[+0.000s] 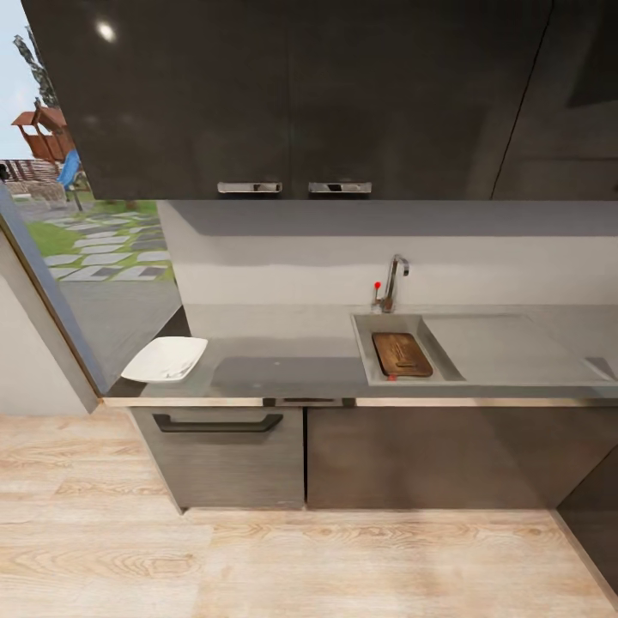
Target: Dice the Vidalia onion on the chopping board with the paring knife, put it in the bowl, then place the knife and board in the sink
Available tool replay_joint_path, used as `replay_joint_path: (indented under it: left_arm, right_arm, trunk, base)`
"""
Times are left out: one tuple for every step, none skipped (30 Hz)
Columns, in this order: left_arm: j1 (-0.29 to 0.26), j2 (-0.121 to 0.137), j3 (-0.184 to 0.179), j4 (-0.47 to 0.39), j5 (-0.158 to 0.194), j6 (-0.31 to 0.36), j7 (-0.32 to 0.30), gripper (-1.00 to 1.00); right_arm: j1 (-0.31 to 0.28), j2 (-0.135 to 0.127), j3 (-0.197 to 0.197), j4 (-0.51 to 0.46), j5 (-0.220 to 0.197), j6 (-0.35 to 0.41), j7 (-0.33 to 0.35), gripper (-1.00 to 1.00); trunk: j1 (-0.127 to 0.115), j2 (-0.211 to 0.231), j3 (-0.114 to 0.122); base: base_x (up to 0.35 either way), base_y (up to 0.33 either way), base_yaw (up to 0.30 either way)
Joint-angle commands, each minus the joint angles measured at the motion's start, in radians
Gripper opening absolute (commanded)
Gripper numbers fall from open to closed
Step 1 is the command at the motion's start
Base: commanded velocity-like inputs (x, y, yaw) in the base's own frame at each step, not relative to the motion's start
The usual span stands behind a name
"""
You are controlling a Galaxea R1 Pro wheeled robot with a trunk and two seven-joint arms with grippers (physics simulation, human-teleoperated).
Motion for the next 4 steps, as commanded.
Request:
replay_joint_path:
  left_arm:
    - [0.0,-0.001,0.008,-0.003,-0.01,0.006,-0.003,1.0]
    - [0.0,-0.001,0.008,-0.003,-0.01,0.006,-0.003,1.0]
    - [0.0,-0.001,0.008,-0.003,-0.01,0.005,-0.003,1.0]
    - [0.0,-0.001,0.007,-0.003,-0.01,0.004,-0.004,1.0]
  right_arm:
    - [-0.001,0.001,0.008,0.003,-0.009,-0.004,0.0,1.0]
    - [-0.001,0.0,0.008,0.003,-0.009,-0.004,0.0,1.0]
    - [-0.001,0.001,0.008,0.003,-0.009,-0.004,0.0,1.0]
    - [-0.001,0.001,0.008,0.003,-0.009,-0.004,0.0,1.0]
  trunk:
    - [0.001,-0.002,-0.002]
    - [0.001,-0.002,-0.002]
    - [0.001,-0.002,-0.002]
    - [0.001,-0.002,-0.002]
  base:
    - [0.0,0.0,0.0]
    - [0.0,0.0,0.0]
    - [0.0,0.0,0.0]
    - [0.0,0.0,0.0]
